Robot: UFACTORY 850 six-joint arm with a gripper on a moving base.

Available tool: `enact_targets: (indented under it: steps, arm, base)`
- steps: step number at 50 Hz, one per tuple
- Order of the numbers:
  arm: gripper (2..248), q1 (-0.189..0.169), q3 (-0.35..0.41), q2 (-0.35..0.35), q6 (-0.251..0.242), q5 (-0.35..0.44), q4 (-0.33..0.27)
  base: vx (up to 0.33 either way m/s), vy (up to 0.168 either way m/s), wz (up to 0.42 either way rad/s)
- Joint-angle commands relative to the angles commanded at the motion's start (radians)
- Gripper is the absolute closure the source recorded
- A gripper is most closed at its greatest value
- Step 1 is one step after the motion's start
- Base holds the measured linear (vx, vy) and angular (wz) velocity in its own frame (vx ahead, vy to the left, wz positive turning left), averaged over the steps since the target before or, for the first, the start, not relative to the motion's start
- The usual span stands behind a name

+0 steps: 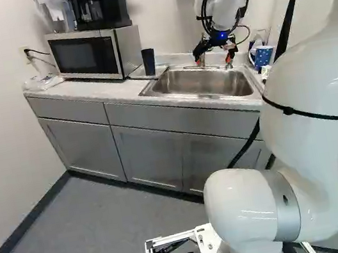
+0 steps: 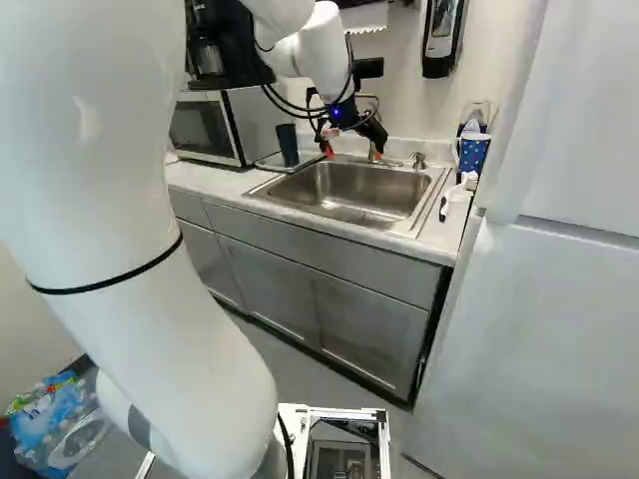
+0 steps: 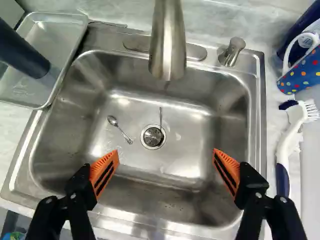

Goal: Rinse the cup and place it in the tray

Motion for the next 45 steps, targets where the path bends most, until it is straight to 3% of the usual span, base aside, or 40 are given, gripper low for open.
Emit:
enact_targets:
  steps: [18, 45]
  arm:
    - [3, 0.000, 0.000, 0.000, 0.000, 0.000, 0.000]
    - [3, 0.000, 0.000, 0.000, 0.000, 0.000, 0.000]
  base:
    - [-0.023, 0.055, 0.008]
    - [-0.110, 0.107, -0.013]
